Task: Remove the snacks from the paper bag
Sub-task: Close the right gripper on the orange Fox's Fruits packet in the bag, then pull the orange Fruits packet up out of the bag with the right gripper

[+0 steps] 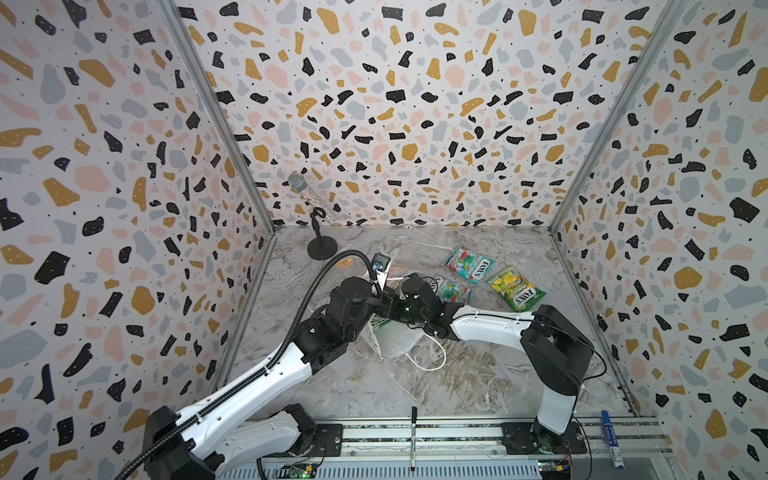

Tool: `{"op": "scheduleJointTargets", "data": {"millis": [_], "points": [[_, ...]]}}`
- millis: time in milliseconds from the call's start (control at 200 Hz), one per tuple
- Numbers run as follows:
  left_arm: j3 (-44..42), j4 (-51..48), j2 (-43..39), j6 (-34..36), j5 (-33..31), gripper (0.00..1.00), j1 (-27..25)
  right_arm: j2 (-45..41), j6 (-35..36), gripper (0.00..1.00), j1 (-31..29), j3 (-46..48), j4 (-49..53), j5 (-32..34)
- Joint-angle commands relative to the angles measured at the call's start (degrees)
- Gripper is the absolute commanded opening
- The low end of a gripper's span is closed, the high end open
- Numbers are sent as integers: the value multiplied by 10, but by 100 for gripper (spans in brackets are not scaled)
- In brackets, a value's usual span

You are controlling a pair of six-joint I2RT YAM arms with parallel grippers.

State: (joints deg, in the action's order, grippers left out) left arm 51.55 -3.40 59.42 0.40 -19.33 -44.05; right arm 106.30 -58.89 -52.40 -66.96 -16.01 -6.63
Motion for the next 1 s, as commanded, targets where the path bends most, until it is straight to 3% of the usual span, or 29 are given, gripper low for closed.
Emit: {"op": "scheduleJointTargets", "data": {"millis": [0, 155, 300, 441, 566, 996], "points": [[-4, 15, -14, 3, -1, 0, 2, 17, -5, 57, 0, -27, 23, 20], [-5, 16, -16, 3, 2, 0, 2, 41, -6, 56, 2, -49, 35, 26], [-5, 16, -17, 4, 1, 0, 2, 59, -5, 45, 5, -61, 28, 22], [-6, 17, -18, 3, -7, 0, 2, 55, 4, 16, 6, -62, 12, 9], [-5, 16, -18, 0, -19, 0, 2, 29, 22, 0, 6, -48, 1, 10], [-7, 19, -17, -9, -56, 0, 2, -96, 134, 0, 1, 30, -12, -41]]}}
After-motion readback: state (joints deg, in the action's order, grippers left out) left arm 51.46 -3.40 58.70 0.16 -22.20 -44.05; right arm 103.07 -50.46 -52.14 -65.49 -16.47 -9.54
